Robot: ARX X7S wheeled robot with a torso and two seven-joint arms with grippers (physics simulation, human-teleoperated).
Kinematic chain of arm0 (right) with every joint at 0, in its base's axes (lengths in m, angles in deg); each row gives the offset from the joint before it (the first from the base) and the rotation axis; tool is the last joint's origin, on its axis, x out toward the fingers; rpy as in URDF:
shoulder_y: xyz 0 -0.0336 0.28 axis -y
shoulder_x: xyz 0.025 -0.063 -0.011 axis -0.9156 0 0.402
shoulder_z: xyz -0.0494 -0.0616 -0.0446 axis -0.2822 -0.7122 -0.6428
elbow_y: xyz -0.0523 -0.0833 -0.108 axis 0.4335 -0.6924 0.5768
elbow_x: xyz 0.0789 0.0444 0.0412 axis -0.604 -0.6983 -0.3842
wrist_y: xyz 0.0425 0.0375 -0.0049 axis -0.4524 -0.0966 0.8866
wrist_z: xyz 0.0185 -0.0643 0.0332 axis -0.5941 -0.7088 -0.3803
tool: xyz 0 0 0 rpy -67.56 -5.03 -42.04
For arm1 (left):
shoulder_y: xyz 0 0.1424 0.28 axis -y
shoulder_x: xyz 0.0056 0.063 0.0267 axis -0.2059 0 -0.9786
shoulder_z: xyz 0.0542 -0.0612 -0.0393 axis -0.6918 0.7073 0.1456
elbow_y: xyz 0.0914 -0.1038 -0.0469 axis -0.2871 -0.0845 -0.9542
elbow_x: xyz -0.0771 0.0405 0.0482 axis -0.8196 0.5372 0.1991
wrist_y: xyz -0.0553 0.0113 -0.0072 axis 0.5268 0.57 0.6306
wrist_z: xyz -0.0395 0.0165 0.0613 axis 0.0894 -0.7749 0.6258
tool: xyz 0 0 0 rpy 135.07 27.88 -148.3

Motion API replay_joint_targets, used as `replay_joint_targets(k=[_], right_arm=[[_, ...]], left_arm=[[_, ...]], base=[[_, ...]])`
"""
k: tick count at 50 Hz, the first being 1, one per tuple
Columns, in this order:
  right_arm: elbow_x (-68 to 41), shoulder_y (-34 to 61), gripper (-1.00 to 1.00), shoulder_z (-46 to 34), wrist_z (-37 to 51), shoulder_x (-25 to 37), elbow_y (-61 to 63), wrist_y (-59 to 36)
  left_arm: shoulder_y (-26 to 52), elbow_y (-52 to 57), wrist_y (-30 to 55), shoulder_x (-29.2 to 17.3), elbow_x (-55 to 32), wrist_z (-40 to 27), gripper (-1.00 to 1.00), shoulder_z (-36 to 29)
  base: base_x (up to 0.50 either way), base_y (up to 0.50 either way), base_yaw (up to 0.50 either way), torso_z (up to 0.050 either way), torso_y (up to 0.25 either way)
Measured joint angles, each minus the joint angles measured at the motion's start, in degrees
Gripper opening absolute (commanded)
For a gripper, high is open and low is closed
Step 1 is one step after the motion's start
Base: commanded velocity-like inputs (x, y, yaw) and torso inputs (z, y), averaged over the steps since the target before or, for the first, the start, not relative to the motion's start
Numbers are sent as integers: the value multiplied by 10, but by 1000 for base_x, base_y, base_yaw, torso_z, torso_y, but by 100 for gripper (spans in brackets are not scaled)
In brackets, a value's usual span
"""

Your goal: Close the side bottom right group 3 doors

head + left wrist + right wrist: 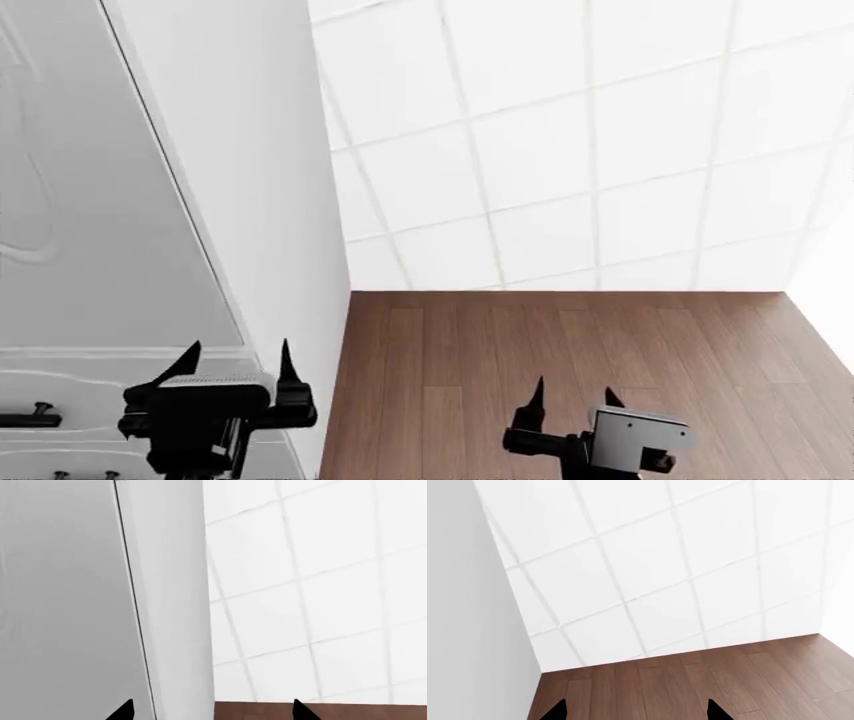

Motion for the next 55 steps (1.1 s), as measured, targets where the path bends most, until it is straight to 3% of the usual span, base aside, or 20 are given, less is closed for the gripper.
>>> replay_joint_targets(k=[17, 55], right_arm=[[0, 4, 100, -7, 13, 2, 4, -28], [0, 6, 100, -14, 21, 4, -1, -31]], left_arm=[[-2, -70, -59, 41, 15, 29, 100, -18], [1, -96, -73, 52, 14, 39, 100, -25]], base=[[-494, 85, 0, 0, 0], [-500, 90, 0, 0, 0]])
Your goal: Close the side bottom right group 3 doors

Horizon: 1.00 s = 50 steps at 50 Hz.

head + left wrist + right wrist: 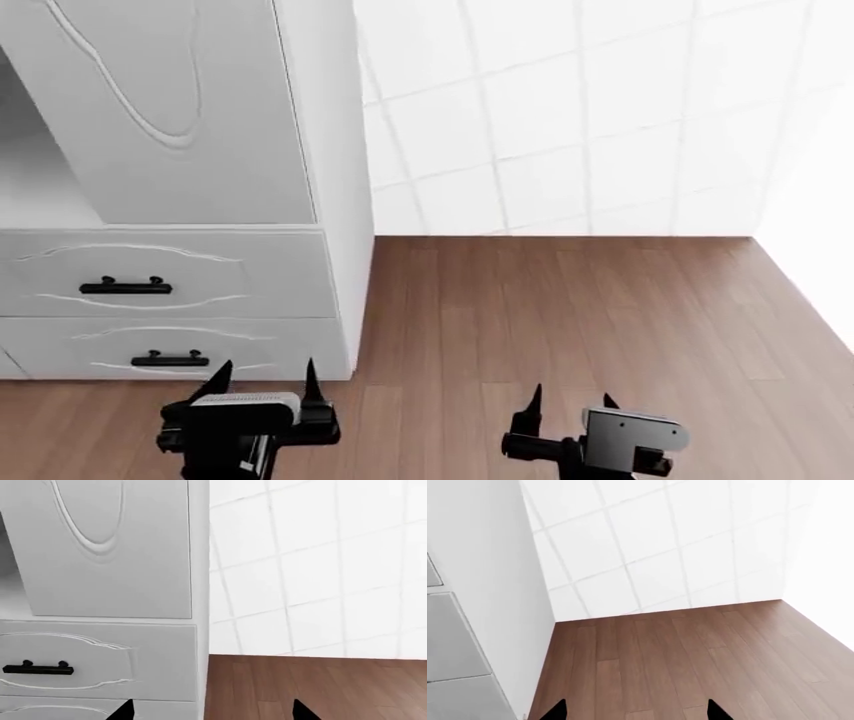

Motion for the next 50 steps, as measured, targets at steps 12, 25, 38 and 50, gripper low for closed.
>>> replay_joint_targets(k=[12, 25, 38, 50], right_arm=[[0, 0, 100, -2, 1, 1, -1, 1], [-1, 0, 100, -4, 2, 1, -2, 2], [3, -2, 100, -4, 3, 6, -2, 13], [17, -4, 100, -12, 6, 7, 3, 24]], left_arm=[[0, -3, -3, 1, -1, 0, 100, 0], [0, -7, -5, 1, -2, 1, 100, -1], [1, -8, -5, 4, -4, 2, 100, -4], [3, -9, -3, 2, -5, 2, 100, -4]], base=[[-500, 89, 0, 0, 0], [-500, 89, 0, 0, 0], [-113, 140, 0, 0, 0], [-2, 500, 0, 0, 0]])
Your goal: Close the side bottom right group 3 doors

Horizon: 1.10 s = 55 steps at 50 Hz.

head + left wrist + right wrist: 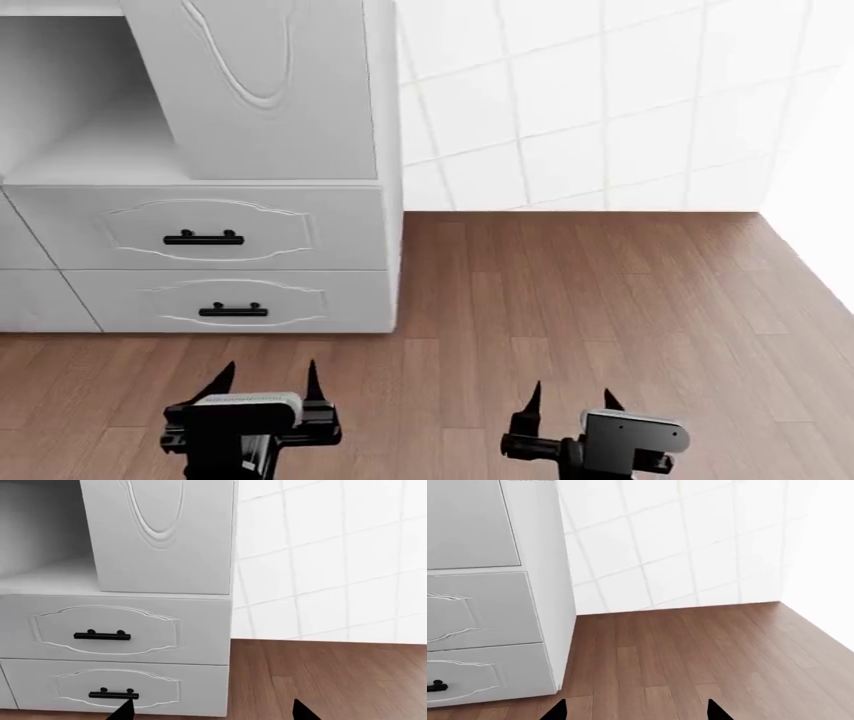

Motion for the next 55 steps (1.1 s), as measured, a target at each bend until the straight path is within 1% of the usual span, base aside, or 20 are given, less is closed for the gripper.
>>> replay_joint_targets(k=[55], right_arm=[[12, 0, 100, -12, 11, 5, 2, 10]], left_arm=[[2, -7, -5, 0, -5, -2, 100, 0]], base=[[-2, 500, 0, 0, 0]])
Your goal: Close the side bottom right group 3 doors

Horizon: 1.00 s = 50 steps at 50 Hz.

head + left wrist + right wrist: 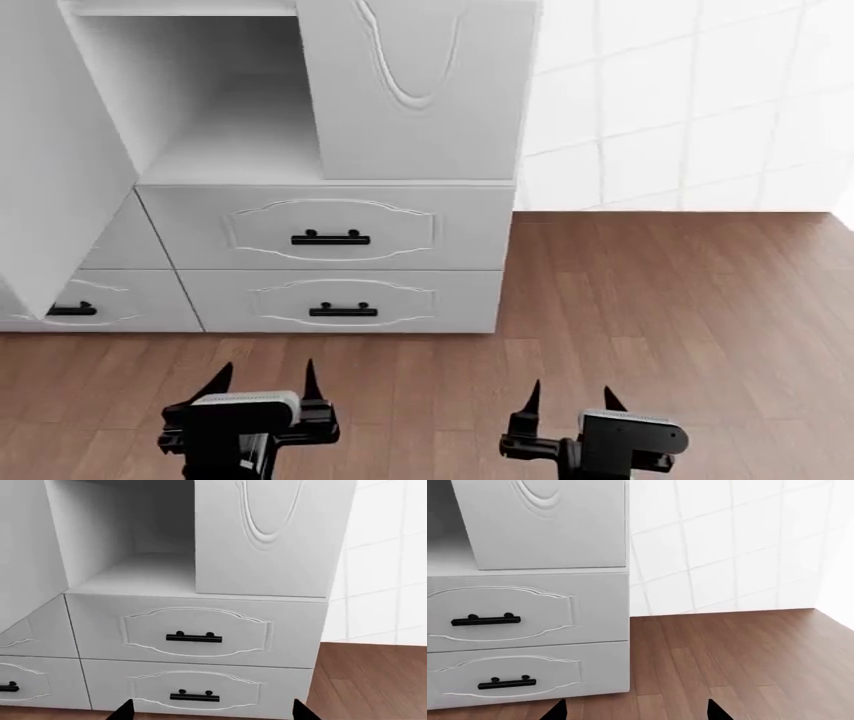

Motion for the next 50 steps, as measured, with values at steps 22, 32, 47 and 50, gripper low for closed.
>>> replay_joint_targets(k=[22, 32, 47, 50], right_arm=[[1, 0, 100, -3, 3, 1, -3, 3], [1, 0, 100, -5, 4, 1, -4, 5], [1, 0, 100, -7, 5, 2, -4, 6], [1, 0, 100, -7, 6, 2, -4, 5]], left_arm=[[0, -5, -4, 1, -2, 0, 100, 0], [0, -7, -6, 2, -2, 0, 100, -1], [-1, -8, -7, 1, -3, 0, 100, -1], [0, -8, -7, 1, -3, 0, 100, -2]], base=[[-2, 500, 0, 0, 0], [-2, 500, 0, 0, 0], [-2, 500, 0, 0, 0], [-2, 500, 0, 0, 0]])
